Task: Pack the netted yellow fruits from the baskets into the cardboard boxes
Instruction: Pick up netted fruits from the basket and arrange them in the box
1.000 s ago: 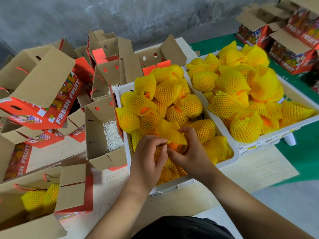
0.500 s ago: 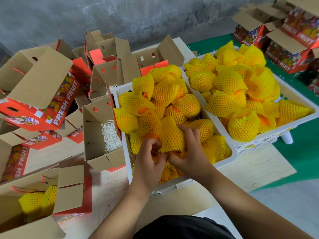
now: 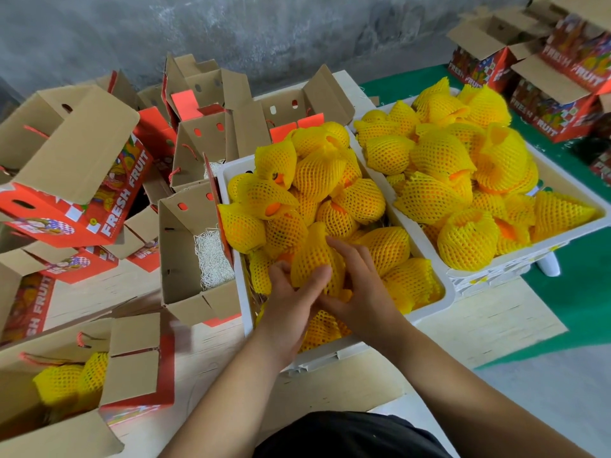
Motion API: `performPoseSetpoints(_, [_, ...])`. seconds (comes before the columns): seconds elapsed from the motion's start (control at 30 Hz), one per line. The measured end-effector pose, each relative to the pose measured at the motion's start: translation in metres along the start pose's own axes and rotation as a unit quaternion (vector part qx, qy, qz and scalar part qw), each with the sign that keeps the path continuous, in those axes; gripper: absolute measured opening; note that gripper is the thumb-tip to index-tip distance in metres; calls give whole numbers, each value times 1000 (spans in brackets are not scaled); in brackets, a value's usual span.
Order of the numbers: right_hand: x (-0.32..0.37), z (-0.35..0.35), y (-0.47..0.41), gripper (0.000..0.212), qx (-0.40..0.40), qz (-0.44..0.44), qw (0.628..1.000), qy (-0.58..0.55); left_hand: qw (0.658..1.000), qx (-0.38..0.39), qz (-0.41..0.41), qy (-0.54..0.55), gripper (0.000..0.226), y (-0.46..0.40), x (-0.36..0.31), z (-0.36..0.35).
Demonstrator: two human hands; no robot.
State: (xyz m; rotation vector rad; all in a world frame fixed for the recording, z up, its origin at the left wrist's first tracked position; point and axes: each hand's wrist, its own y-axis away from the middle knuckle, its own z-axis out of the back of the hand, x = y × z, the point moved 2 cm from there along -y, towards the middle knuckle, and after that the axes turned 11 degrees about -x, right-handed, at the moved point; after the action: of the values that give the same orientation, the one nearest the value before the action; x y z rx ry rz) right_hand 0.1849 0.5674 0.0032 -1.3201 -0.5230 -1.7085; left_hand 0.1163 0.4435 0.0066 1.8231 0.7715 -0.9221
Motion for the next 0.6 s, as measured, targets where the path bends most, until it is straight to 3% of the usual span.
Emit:
performPoseSetpoints(0.1, [3,17,-2,99,120,-35,991,-56,998,-55,-23,25,77,-4,7,4])
performPoseSetpoints(0.13, [3,28,-6,94,125,-10,992,-8,997,-47,-18,54,78,-5,7,6])
performPoseSetpoints(0.2, [0,48,-27,82,51,86,980,173,996,-29,-2,89,87,-7,7,11])
performPoseSetpoints(0.27, [-7,61,-53,81,26,120,918,378,996,3,12,84,101,-7,5,12])
performPoseSetpoints(0.33, [-20,62,-69,85,108,73,827,547,998,22,27,60,108,-5,10,14])
performPoseSetpoints(0.37, [-26,60,-72,84,142,54,787,599,998,28,33,52,109,-4,11,15])
performPoseSetpoints(0.43, [-31,51,-75,71,151,56,747,645,998,28,40,50,111,-1,11,14])
performPoseSetpoints(0.53, [-22,46,-82,59,131,68,729,668,996,21,46,70,114,4,4,16])
performPoseSetpoints(0.6, [-16,60,-83,76,137,31,757,639,997,21,36,67,102,8,-3,22])
